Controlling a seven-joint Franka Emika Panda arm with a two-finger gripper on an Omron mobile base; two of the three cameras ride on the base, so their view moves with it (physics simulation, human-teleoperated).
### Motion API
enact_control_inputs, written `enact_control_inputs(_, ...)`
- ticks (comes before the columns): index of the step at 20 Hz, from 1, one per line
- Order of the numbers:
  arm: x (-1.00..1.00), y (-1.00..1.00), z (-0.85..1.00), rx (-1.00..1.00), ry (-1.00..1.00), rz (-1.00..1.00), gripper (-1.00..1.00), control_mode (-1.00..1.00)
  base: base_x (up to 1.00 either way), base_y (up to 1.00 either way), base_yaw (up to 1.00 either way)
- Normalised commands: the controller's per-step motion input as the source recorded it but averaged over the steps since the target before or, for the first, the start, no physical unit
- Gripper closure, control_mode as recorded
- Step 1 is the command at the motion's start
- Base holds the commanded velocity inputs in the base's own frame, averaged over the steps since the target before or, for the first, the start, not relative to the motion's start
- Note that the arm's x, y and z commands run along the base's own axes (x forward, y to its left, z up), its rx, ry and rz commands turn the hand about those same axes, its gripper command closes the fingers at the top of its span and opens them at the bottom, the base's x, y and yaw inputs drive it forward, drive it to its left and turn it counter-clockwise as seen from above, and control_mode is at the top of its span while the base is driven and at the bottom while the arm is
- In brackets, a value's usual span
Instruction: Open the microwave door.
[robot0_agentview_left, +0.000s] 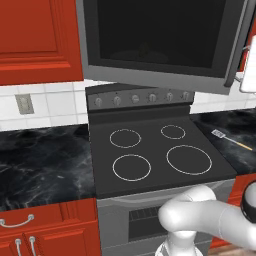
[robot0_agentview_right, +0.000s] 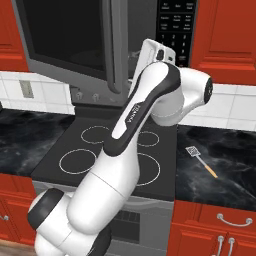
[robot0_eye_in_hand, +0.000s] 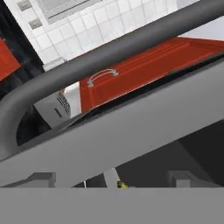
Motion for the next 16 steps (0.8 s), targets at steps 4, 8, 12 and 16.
enact_control_inputs(4,-0.52,0.61,0.00,-0.13,0.00,0.22,-1.00,-1.00,0.00,0.00,0.00)
enact_control_inputs(8,-0.97,0.80,0.00,-0.18,-0.04,0.33,-1.00,-1.00,0.00,0.00,0.00)
enact_control_inputs(12,-1.00,0.74,0.00,-0.16,-0.09,0.33,-1.00,-1.00,0.00,0.00,0.00)
enact_control_inputs(16,-1.00,0.73,-0.01,-0.14,-0.14,0.31,-1.00,-1.00,0.00,0.00,0.00)
